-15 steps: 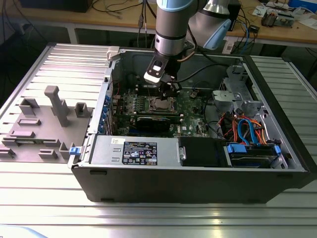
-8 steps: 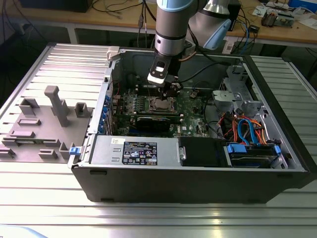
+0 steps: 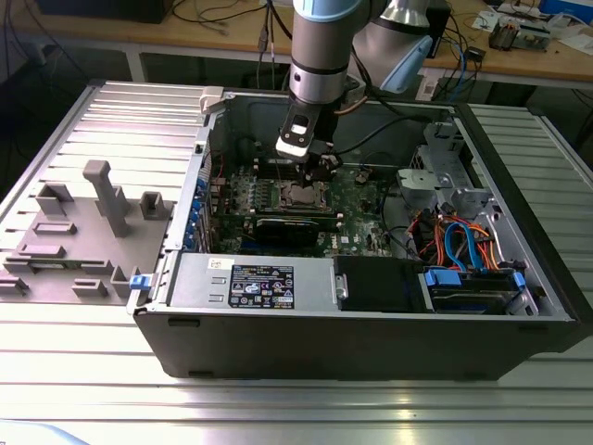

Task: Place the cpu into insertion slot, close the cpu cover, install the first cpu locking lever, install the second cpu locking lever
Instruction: 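Install the first cpu locking lever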

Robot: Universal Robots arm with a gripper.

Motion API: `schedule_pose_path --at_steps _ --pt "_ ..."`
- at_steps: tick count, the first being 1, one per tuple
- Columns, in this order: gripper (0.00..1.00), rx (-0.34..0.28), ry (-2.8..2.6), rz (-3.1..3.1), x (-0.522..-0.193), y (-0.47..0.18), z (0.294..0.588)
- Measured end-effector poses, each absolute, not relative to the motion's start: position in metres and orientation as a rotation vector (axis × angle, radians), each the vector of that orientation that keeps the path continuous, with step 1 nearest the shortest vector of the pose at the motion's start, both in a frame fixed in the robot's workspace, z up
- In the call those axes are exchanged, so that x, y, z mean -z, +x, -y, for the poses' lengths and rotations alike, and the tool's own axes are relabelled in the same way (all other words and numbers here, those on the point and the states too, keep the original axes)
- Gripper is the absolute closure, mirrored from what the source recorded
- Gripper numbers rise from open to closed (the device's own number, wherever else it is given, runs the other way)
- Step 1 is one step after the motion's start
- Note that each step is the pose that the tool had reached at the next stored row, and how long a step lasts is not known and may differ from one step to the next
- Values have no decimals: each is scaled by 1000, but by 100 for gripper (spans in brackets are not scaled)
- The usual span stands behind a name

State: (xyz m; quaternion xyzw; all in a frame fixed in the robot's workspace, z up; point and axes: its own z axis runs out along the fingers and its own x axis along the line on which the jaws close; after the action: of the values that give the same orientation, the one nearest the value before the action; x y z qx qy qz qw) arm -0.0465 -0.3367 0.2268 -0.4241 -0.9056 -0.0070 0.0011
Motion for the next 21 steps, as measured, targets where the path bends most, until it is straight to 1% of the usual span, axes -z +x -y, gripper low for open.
schedule_pose_path --at_steps 4,9,21 --pt "89 21 -1331 2843 -237 -46 337" --pt "89 20 -1303 2857 -239 -46 337" --pt "89 19 -885 3011 -239 -46 337"
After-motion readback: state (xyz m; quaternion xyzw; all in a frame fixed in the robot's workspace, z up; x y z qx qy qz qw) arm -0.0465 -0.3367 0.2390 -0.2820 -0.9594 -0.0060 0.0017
